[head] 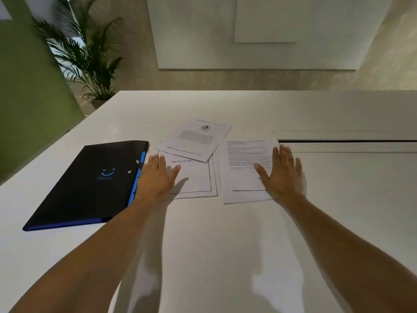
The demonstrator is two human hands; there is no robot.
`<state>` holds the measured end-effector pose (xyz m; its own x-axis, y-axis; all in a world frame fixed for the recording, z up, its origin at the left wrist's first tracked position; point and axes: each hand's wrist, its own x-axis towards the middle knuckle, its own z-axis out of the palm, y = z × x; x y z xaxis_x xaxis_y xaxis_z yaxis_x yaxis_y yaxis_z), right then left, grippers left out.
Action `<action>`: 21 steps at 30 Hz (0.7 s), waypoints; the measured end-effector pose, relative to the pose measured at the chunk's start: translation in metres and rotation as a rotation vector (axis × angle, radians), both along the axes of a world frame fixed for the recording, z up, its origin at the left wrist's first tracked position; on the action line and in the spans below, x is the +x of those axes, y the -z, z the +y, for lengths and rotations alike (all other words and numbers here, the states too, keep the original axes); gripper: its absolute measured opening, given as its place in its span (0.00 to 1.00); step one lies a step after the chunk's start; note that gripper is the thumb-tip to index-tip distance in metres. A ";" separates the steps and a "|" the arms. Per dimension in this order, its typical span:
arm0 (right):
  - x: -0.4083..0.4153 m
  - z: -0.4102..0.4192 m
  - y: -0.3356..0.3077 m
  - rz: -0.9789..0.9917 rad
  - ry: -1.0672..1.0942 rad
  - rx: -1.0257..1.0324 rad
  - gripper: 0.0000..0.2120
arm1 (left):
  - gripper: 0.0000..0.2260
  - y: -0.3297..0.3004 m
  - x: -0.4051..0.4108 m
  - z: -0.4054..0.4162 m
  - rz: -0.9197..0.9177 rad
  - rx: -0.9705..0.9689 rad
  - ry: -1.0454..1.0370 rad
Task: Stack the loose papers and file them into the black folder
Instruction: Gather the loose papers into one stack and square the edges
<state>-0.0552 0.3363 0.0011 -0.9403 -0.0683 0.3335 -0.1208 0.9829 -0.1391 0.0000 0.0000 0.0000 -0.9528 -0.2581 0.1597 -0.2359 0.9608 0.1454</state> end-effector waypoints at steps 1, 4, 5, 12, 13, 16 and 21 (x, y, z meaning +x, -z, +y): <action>-0.001 -0.002 -0.001 -0.019 0.056 -0.039 0.38 | 0.30 0.003 0.001 0.000 -0.022 -0.040 -0.001; -0.003 -0.003 -0.007 -0.077 0.224 -0.091 0.29 | 0.25 0.003 0.005 0.002 -0.036 -0.001 -0.060; -0.005 -0.003 -0.006 -0.109 0.258 -0.106 0.26 | 0.26 -0.001 0.009 0.007 -0.042 -0.013 -0.093; -0.010 -0.005 -0.022 -0.375 0.362 -0.181 0.27 | 0.27 -0.020 -0.003 0.018 -0.150 0.177 -0.336; -0.012 -0.005 -0.023 -0.386 0.367 -0.177 0.27 | 0.28 -0.023 -0.007 0.016 -0.159 0.218 -0.342; -0.014 -0.006 -0.030 -0.426 0.373 -0.177 0.25 | 0.30 -0.029 -0.016 0.010 -0.188 0.307 -0.384; -0.012 -0.010 -0.034 -0.410 0.305 -0.216 0.17 | 0.35 -0.032 -0.023 0.004 -0.240 0.342 -0.369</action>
<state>-0.0676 0.3261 0.0355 -0.9627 0.2563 -0.0873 0.2707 0.9090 -0.3169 -0.0229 0.0040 0.0318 -0.7885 -0.5807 -0.2027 -0.6130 0.7154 0.3352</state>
